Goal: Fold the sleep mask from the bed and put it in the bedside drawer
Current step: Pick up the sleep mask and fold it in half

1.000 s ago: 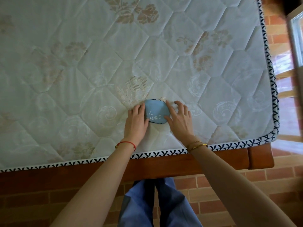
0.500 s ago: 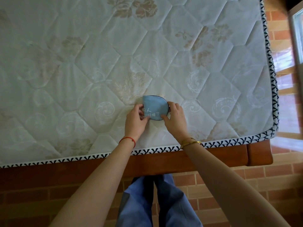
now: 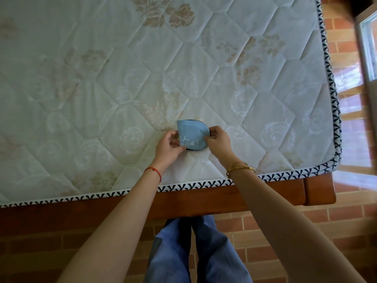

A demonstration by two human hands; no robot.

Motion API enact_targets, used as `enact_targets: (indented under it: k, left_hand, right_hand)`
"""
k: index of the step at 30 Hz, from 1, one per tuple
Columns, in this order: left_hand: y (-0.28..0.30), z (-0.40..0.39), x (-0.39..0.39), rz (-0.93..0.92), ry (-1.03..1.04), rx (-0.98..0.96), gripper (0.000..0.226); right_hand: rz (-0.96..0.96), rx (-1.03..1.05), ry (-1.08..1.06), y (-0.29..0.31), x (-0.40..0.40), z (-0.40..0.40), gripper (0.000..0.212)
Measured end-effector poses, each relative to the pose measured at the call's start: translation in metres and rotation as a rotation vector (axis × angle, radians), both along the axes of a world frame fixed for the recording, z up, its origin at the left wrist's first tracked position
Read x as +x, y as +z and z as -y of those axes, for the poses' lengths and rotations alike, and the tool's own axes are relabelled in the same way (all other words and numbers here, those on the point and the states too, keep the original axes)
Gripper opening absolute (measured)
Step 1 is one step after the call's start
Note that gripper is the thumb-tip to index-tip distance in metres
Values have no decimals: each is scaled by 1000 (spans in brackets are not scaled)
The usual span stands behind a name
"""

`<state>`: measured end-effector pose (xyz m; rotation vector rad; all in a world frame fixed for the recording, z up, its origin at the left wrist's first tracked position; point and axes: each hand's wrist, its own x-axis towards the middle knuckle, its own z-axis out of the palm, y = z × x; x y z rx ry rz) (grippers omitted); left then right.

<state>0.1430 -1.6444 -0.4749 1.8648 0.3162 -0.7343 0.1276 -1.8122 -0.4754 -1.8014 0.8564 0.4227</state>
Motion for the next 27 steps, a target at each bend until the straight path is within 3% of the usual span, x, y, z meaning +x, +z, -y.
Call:
enact_targets:
  k: [9, 17, 27]
  left_hand:
    - [78, -16, -4, -104, 78, -219, 50]
    - [172, -36, -31, -64, 51, -293, 42]
    - [264, -46, -81, 46, 145, -330, 36]
  right_hand:
    - [94, 393, -276, 81, -8, -4, 36]
    - [149, 581, -221, 174, -33, -9, 36]
    - [250, 634, -169, 262, -80, -20, 31]
